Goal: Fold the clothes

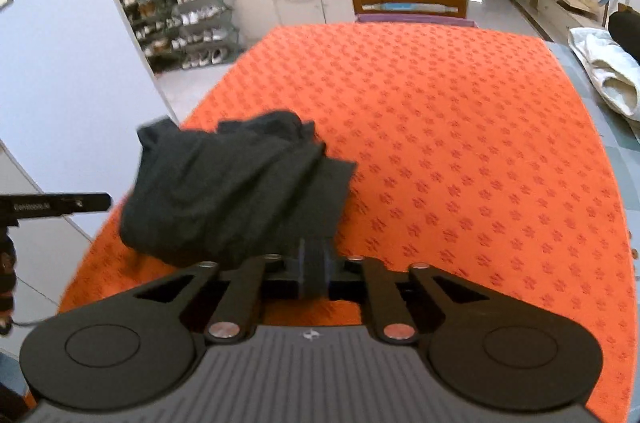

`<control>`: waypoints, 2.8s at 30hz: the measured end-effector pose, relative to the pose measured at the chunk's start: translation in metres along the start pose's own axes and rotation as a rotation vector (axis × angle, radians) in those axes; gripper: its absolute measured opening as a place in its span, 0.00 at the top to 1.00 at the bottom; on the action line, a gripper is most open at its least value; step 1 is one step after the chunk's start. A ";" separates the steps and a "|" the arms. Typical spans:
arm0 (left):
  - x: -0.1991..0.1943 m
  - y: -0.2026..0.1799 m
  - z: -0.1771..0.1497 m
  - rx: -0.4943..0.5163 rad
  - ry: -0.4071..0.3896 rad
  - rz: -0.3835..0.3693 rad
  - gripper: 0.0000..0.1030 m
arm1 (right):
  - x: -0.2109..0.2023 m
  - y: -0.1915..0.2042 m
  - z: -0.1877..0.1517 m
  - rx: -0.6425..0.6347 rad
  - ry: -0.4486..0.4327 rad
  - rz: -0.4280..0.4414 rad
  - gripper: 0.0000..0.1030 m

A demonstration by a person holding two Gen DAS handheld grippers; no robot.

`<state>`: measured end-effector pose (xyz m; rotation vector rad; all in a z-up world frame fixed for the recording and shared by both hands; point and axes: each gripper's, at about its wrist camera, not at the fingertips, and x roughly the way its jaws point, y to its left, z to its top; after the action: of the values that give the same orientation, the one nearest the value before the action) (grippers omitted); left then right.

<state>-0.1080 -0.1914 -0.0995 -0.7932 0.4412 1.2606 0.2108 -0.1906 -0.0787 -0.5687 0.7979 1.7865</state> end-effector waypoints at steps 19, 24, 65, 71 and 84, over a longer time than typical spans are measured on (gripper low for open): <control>0.070 -0.024 0.043 -0.106 0.006 -0.012 0.57 | 0.064 -0.036 0.044 0.389 -0.035 0.107 0.76; 0.077 -0.021 0.042 -0.162 0.012 -0.002 0.58 | 0.084 -0.042 0.043 0.479 -0.007 0.147 0.76; 0.120 -0.001 0.070 -0.231 0.210 -0.067 0.77 | 0.126 -0.060 0.044 0.607 0.042 0.147 0.89; 0.112 0.017 0.067 -0.403 0.210 -0.128 0.93 | 0.109 -0.056 0.039 0.635 -0.013 0.191 0.97; 0.081 0.033 0.054 -0.594 0.094 -0.175 0.96 | 0.075 -0.063 0.026 0.700 -0.100 0.176 0.98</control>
<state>-0.1243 -0.0946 -0.1288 -1.3658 0.0590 1.2020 0.2448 -0.1102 -0.1296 0.0545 1.3452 1.5319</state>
